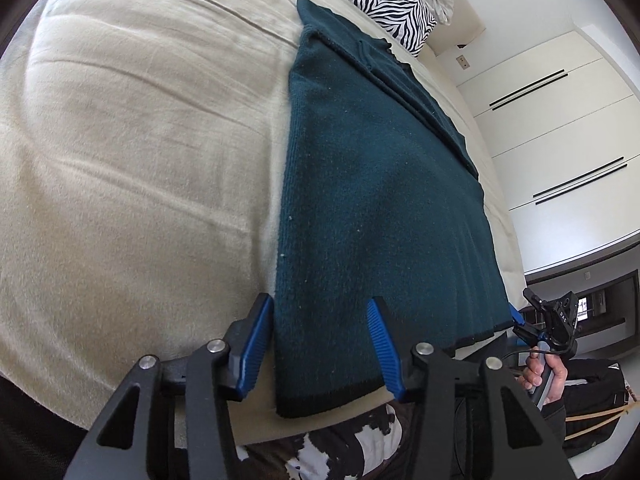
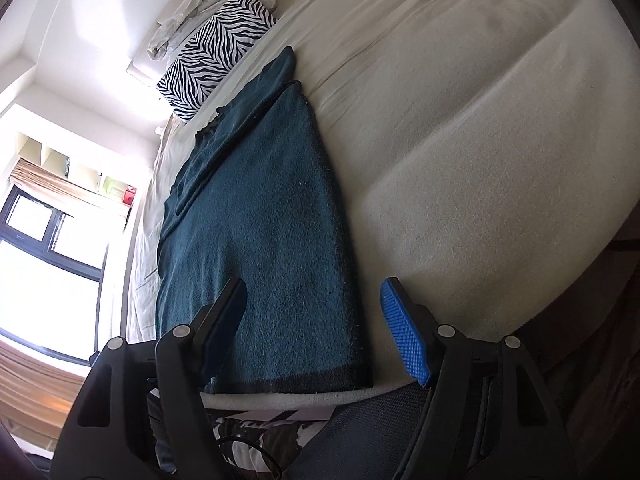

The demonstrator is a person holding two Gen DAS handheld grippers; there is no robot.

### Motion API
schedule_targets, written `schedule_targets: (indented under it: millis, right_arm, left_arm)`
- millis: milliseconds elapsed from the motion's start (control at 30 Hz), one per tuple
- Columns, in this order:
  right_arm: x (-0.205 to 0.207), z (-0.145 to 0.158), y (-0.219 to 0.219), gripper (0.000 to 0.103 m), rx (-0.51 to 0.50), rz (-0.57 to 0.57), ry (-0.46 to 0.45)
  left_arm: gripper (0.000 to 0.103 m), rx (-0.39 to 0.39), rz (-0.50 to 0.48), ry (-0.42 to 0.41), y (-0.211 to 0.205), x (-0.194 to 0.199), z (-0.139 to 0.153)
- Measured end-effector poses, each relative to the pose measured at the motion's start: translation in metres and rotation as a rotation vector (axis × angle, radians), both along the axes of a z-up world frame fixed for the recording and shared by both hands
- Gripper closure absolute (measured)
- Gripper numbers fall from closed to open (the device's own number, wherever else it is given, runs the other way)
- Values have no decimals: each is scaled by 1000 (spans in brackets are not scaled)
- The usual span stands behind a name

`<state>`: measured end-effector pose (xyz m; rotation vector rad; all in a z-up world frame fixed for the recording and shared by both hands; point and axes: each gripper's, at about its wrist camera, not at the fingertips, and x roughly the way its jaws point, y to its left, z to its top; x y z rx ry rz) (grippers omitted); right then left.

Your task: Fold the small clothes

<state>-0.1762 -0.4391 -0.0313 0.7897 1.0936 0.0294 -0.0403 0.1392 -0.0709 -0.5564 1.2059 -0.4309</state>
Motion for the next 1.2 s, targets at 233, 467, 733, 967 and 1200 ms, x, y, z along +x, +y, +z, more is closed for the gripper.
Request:
schedule_targets:
  millis: [233,467,733,967,1200]
  right_arm:
    - [-10,7,3,37,-24,21,28]
    - [-22,8,-1,49,-29,24,69]
    - [-18,-4,2,71,11,27,106]
    - [-21,-2,3,96,10,11,81]
    - [-2,28,4,96,94,-14,-68]
  left_arm:
    - [64,-6,-6,37,4,-1,-3]
    - [85,39,-36,46,-5,-2,-2]
    - [95,50,-56,47,-10,-7,-3]
    - [97,-56,-34,43,0,-8,4]
    - [97,-267,22,-34,15,5,41]
